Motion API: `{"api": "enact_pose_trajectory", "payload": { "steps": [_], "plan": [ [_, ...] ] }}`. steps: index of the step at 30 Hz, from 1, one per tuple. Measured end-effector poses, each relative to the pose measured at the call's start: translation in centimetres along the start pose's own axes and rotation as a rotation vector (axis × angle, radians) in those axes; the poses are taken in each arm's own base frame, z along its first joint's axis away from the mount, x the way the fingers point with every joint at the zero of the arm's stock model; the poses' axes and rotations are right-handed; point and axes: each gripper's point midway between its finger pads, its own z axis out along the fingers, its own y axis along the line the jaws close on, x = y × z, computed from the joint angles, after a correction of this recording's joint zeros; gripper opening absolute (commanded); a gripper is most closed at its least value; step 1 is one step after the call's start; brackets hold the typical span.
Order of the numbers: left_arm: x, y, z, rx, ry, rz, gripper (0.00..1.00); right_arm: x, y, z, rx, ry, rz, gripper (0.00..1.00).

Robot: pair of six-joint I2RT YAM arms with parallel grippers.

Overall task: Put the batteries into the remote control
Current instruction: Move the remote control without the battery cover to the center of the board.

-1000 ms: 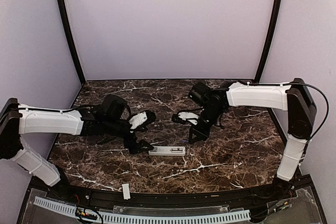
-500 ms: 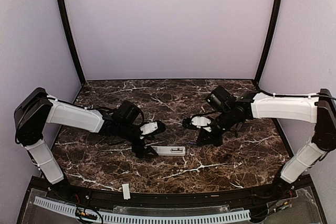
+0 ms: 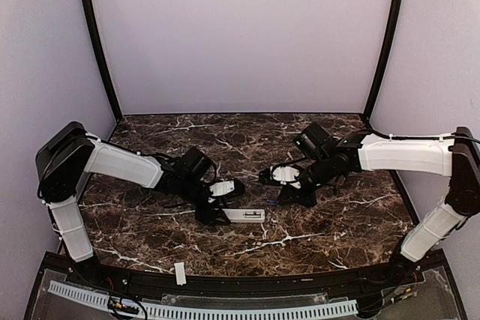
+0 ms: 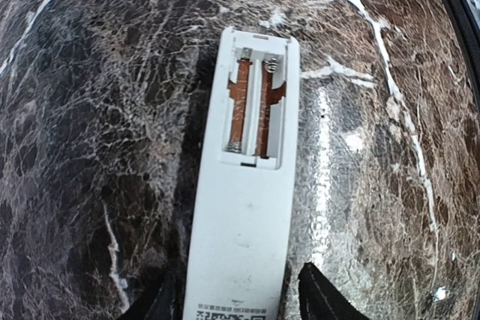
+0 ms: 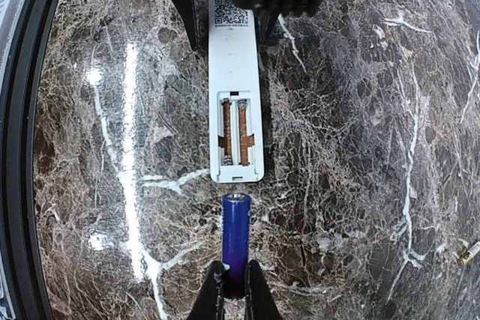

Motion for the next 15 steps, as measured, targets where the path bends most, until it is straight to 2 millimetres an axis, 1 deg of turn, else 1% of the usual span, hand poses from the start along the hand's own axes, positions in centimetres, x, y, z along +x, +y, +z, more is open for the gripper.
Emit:
{"api": "enact_pose_trajectory", "payload": {
  "steps": [1, 4, 7, 10, 12, 13, 14, 15],
  "plan": [
    [0.0, -0.2, 0.2, 0.007, 0.004, 0.008, 0.46, 0.0, 0.0, 0.0, 0.001, 0.002, -0.003, 0.0],
    [0.2, -0.8, 0.5, 0.024, 0.021, 0.024, 0.39, 0.1, -0.1, 0.0, 0.007, 0.006, -0.009, 0.0],
    [0.2, -1.2, 0.7, 0.032, 0.026, 0.046, 0.28, 0.2, -0.3, -0.1, 0.018, 0.013, -0.013, 0.0],
    [0.1, -1.6, 0.8, 0.034, 0.03, 0.061, 0.24, 0.2, -0.4, -0.3, 0.029, 0.011, -0.017, 0.0],
    [0.1, -1.7, 0.8, 0.033, 0.033, 0.066, 0.16, 0.1, -0.4, -0.6, 0.036, 0.008, -0.019, 0.0],
    [0.1, -1.7, 0.9, 0.03, 0.036, 0.068, 0.13, 0.0, -0.5, -0.7, 0.042, 0.007, -0.021, 0.0],
    [0.1, -1.8, 0.9, 0.026, 0.039, 0.071, 0.06, 0.0, -0.4, -0.9, 0.048, 0.007, -0.023, 0.0],
    [0.0, -1.8, 0.9, 0.02, 0.043, 0.076, 0.03, 0.1, -0.4, -1.0, 0.053, 0.008, -0.024, 0.0]
  ]
}}
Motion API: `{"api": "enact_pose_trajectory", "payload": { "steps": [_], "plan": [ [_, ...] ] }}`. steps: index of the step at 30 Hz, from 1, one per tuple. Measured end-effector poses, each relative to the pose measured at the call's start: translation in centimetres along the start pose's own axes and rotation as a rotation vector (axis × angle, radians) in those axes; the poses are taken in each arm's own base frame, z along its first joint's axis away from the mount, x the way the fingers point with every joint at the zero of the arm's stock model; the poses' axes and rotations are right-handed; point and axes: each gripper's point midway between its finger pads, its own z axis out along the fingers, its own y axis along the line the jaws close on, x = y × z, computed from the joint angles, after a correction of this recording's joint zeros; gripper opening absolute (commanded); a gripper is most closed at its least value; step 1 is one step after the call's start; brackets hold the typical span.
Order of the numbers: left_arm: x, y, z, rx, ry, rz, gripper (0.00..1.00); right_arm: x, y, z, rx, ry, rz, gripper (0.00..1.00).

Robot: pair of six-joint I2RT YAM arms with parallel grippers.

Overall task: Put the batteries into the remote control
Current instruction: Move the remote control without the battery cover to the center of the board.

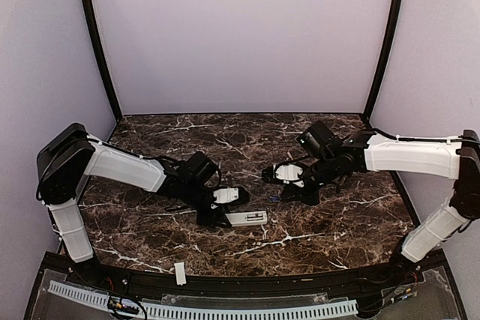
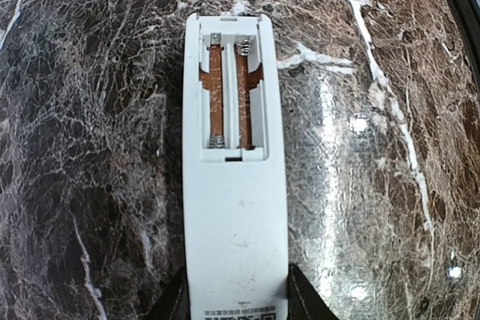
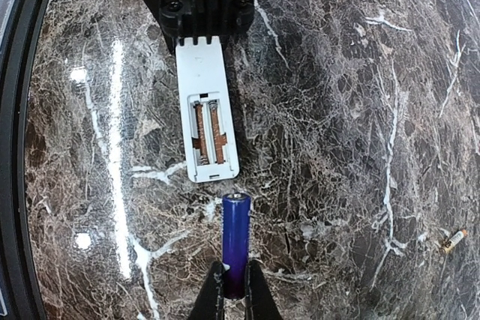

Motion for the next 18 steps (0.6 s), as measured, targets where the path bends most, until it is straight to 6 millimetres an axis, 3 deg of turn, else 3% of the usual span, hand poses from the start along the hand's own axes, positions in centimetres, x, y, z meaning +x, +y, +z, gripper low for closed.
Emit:
{"api": "enact_pose_trajectory", "payload": {
  "steps": [9, 13, 18],
  "plan": [
    [-0.1, -3.2, -0.7, -0.145, 0.037, 0.2, 0.0, 0.6, 0.3, -0.9, 0.034, 0.003, -0.007, 0.0],
    [-0.8, -2.6, -2.1, -0.223, 0.012, 0.259, 0.0, 0.7, 0.3, -1.0, 0.037, 0.004, -0.008, 0.0],
    [-1.5, -2.7, -2.4, -0.247, 0.002, 0.304, 0.0, 0.7, 0.3, -1.0, 0.038, 0.004, -0.008, 0.0]
  ]
}}
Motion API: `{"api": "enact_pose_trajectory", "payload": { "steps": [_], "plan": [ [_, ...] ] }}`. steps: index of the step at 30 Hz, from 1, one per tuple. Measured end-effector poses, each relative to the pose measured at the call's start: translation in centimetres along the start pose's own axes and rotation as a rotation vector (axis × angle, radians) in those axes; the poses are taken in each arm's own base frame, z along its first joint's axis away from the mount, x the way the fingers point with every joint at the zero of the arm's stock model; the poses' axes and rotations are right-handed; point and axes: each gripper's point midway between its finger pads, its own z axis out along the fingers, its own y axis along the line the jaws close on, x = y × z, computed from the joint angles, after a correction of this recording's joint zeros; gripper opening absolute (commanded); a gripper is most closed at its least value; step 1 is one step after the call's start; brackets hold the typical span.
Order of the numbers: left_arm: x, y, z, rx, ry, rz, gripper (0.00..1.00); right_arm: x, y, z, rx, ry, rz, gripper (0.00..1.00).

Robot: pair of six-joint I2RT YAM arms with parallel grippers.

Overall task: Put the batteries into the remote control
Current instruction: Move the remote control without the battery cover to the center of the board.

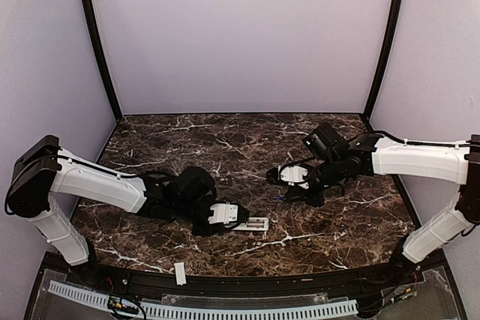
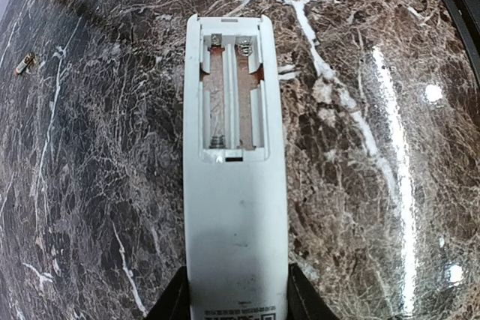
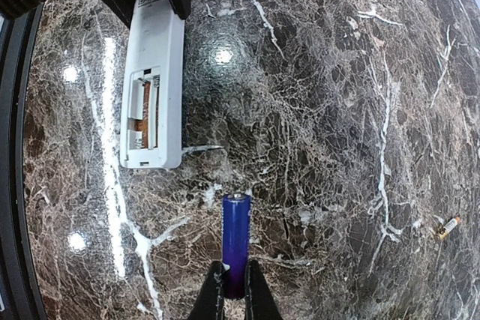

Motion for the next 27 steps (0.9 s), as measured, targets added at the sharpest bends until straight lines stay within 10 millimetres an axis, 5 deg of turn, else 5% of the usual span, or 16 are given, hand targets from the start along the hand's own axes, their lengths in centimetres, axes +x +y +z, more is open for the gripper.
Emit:
{"api": "enact_pose_trajectory", "payload": {
  "steps": [12, 19, 27],
  "plan": [
    [0.5, -1.8, 1.5, 0.112, 0.078, -0.059, 0.02, -0.1, 0.2, 0.1, -0.012, -0.009, 0.013, 0.0],
    [0.7, -2.3, 2.2, 0.168, 0.127, -0.134, 0.53, 0.1, 0.6, 0.7, -0.045, -0.001, 0.048, 0.0],
    [0.7, -2.7, 1.5, 0.172, 0.124, -0.205, 0.77, -0.3, 1.1, 0.9, -0.088, -0.001, 0.072, 0.0]
  ]
}}
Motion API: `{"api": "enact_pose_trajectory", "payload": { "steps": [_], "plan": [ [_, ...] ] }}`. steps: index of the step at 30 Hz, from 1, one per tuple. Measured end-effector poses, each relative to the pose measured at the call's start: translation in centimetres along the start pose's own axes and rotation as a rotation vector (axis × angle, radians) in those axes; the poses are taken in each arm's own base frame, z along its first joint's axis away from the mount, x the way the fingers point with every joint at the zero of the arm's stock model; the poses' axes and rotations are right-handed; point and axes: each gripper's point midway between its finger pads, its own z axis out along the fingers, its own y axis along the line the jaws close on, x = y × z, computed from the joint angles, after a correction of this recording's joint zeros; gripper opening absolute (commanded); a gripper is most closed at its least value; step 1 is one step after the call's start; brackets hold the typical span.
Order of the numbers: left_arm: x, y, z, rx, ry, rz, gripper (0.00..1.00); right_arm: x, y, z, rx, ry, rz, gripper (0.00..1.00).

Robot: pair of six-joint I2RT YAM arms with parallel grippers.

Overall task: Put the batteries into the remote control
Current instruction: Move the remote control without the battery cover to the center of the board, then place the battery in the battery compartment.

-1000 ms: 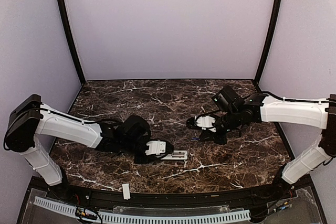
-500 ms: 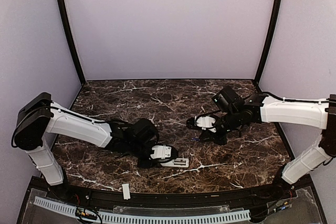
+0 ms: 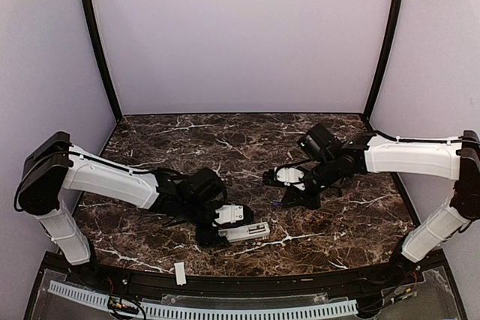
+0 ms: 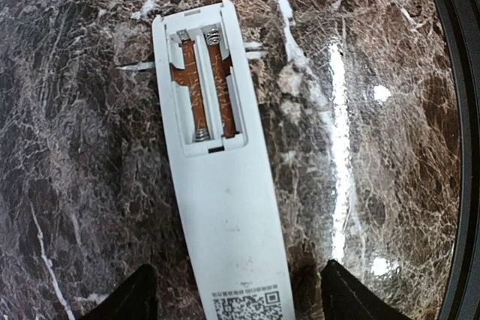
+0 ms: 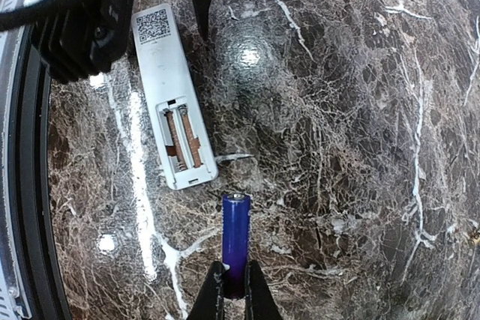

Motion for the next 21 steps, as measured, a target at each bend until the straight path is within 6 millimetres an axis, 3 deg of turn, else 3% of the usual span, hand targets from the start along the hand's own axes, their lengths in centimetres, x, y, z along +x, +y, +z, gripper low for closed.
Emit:
{"api": "enact_pose_trajectory", "payload": {
  "steps": [6, 10, 14, 17, 21],
  "plan": [
    [-0.7, 0.0, -3.2, -0.06, -0.095, -0.085, 0.78, 0.0, 0.5, 0.7, -0.032, 0.025, -0.006, 0.0],
    [-1.7, 0.7, -6.4, -0.137, -0.215, -0.251, 0.68, -0.1, 0.9, 1.8, -0.033, 0.084, -0.063, 0.0],
    [-1.6, 1.2, -7.8, -0.165, -0.273, -0.454, 0.62, -0.5, 0.7, 3.0, -0.009, 0.151, -0.14, 0.0],
    [-0.2, 0.8, -8.0, -0.161, -0.289, -0.603, 0.57, -0.9, 0.9, 3.9, 0.003, 0.19, -0.201, 0.0],
    [3.2, 0.0, -8.2, -0.188, -0.275, -0.762, 0.55, -1.2, 1.4, 4.6, 0.012, 0.248, -0.273, 0.0]
  ]
}}
